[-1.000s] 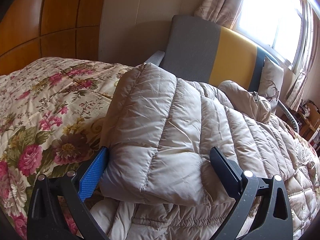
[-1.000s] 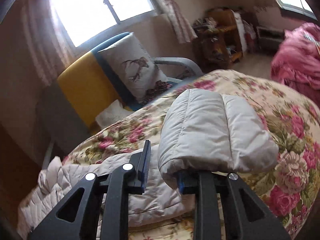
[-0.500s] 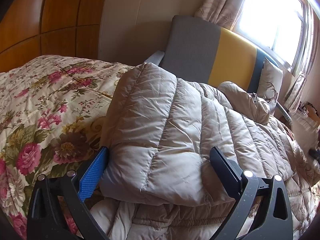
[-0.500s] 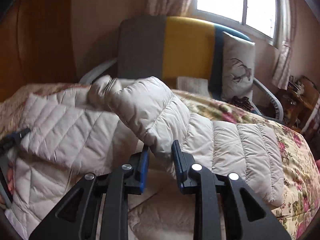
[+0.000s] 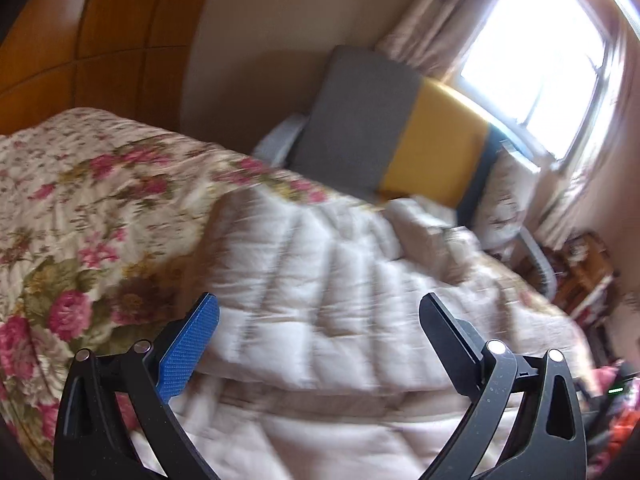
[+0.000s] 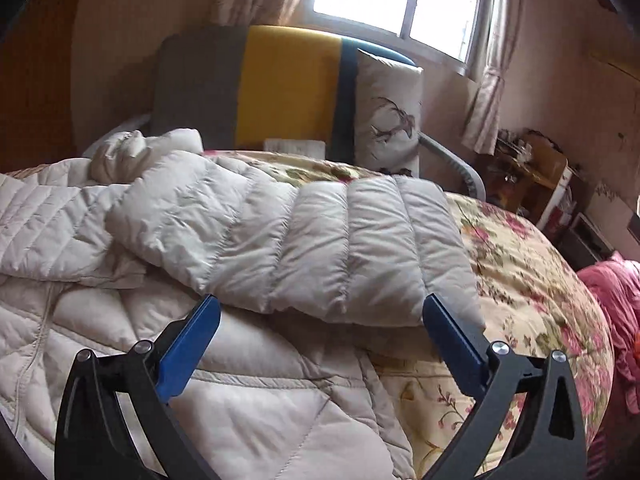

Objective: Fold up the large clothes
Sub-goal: 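Lift the jacket hem with the right tool and fold it toward the collar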

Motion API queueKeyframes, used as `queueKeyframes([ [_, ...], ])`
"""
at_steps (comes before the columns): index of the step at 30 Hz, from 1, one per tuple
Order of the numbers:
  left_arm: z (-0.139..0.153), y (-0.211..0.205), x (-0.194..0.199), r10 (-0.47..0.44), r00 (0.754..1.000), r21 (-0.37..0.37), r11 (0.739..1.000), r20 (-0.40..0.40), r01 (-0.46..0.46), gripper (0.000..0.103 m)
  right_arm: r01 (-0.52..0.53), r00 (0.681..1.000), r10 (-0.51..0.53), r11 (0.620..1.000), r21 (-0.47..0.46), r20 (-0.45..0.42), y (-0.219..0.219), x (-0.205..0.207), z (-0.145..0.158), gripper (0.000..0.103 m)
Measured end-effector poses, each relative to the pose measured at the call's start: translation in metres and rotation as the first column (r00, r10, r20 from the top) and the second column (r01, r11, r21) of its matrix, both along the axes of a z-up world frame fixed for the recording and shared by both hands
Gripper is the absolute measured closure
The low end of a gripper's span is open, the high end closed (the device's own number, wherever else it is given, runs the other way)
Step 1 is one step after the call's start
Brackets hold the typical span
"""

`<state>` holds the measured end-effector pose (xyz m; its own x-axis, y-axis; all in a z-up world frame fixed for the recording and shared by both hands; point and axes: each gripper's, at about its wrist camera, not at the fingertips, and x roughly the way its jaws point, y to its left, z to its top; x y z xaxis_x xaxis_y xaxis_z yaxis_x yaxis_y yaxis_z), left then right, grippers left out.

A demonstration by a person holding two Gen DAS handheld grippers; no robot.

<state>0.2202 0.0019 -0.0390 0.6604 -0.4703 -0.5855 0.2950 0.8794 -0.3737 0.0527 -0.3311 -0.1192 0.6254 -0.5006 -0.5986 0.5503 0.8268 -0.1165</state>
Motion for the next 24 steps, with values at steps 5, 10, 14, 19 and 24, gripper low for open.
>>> queueKeyframes([
  [5, 0.029, -0.059, -0.009, -0.147, 0.989, -0.026, 0.989, 0.01, 0.147, 0.014, 0.026, 0.999, -0.026, 0.999, -0.027, -0.021, 0.0, 0.004, -0.01, 0.002],
  [10, 0.011, -0.147, -0.002, -0.289, 0.951, 0.012, 0.956, -0.109, 0.292, 0.03, 0.063, 0.998, -0.062, 0.998, -0.02, 0.013, 0.001, -0.013, -0.012, 0.002],
  [14, -0.013, -0.201, 0.008, -0.325, 0.925, 0.018, 0.942, -0.196, 0.335, 0.03, 0.136, 0.987, -0.14, 0.989, 0.054, 0.081, -0.017, -0.032, -0.008, 0.002],
  [19, -0.041, -0.253, 0.018, -0.345, 0.896, 0.04, 0.928, -0.281, 0.37, 0.03, 0.214, 0.961, -0.239, 0.962, 0.17, 0.142, -0.041, -0.056, -0.006, 0.002],
  [24, -0.061, -0.269, 0.024, -0.347, 0.864, 0.007, 0.927, -0.365, 0.375, 0.089, 0.222, 0.945, -0.276, 0.935, 0.276, 0.177, -0.058, -0.069, -0.005, 0.002],
])
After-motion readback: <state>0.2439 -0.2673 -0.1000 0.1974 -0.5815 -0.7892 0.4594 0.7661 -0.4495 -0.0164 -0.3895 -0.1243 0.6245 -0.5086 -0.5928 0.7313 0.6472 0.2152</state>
